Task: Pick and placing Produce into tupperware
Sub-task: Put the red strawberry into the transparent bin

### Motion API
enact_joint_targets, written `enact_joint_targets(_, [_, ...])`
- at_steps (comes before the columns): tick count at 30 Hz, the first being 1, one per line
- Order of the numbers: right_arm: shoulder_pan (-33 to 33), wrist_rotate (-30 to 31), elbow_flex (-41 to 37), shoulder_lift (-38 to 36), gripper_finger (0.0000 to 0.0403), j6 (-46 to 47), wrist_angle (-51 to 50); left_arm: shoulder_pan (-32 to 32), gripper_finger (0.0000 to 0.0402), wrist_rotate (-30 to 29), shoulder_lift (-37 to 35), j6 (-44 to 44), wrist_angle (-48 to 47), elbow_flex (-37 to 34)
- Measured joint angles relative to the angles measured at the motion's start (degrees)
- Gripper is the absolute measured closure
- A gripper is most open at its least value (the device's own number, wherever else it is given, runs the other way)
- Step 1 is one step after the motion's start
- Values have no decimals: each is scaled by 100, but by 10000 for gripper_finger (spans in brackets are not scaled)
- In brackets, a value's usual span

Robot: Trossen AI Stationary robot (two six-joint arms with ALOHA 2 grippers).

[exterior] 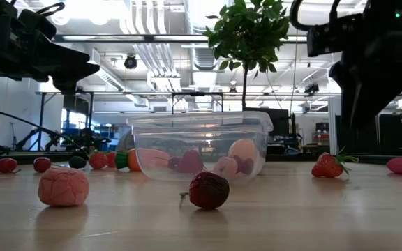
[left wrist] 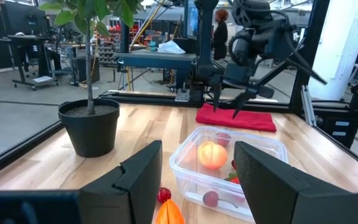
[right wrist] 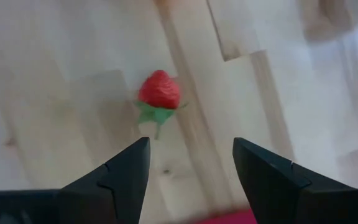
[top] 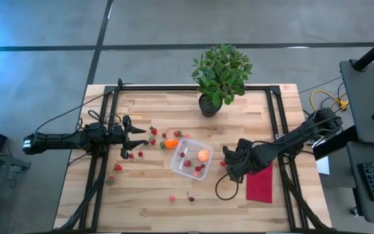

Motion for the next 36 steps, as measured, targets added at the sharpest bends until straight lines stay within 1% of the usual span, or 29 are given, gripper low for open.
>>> enact_joint_targets(2, [-15, 8, -19, 0, 180, -44, -29, 2, 214, 0, 0, 0, -2, 0])
enact_joint_targets(8, [-15, -21, -27, 0, 180, 355, -30, 0, 214, 0, 9, 0, 0, 0])
enact_joint_targets(12, [-15, -84, -27, 0, 180, 439, -31, 0, 214, 0, 4, 0, 0, 0])
enact_joint_targets(15, [-15, -116, -37, 0, 179, 767, 66, 0, 214, 0, 9, 0, 0, 0])
enact_joint_targets(17, [-15, -145, -107, 1, 179, 595, 375, 2, 214, 0, 5, 0, 0, 0])
enact_joint_targets(21, [-15, -226, -200, 24, 179, -323, 993, 0, 214, 0, 4, 0, -2, 0])
enact_joint_targets(25, [-17, -223, -233, 115, 179, -886, 1017, 1, 214, 0, 3, 0, -2, -1])
enact_joint_targets(31, [-28, -226, -397, 256, 179, -1013, 1054, 1, 214, 0, 9, 0, 2, 0])
enact_joint_targets(36, [-34, -223, -419, 262, 179, -1026, 1489, 2, 214, 0, 20, 0, -4, 0])
